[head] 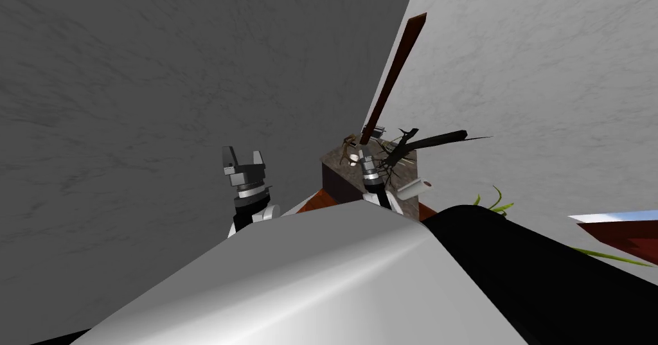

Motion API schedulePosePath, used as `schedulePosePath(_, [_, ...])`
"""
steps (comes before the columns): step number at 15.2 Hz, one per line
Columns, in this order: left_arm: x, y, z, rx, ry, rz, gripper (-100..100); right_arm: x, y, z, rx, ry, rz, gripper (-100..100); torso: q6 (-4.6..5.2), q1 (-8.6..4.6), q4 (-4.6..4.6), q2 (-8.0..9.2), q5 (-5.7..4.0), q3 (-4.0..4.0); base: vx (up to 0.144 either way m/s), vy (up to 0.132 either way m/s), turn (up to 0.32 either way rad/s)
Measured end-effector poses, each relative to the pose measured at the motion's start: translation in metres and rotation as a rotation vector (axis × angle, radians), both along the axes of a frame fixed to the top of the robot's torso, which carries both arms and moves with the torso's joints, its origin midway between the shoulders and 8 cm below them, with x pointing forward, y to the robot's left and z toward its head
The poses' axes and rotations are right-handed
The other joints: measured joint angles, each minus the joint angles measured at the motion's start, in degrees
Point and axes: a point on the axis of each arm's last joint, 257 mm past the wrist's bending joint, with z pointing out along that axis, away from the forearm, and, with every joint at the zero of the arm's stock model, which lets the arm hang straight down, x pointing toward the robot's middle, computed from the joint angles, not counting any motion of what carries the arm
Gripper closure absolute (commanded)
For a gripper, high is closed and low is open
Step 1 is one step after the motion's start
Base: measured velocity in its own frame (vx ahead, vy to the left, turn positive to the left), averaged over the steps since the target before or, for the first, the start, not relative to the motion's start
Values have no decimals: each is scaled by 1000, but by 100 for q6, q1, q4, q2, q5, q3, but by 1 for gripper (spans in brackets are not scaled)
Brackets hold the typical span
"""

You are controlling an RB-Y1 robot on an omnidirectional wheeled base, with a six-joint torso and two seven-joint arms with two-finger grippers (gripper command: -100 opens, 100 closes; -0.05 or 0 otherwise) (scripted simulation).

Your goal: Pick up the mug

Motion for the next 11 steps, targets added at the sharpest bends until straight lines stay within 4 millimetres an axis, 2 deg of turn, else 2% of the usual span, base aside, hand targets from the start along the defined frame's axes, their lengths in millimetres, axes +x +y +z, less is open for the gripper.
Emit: schedulePosePath(11, [0,0,0,0,0,0,0,8,4,-40,-199,105,80,-100,1,2,0,-3,1,-2,2,-8,44])
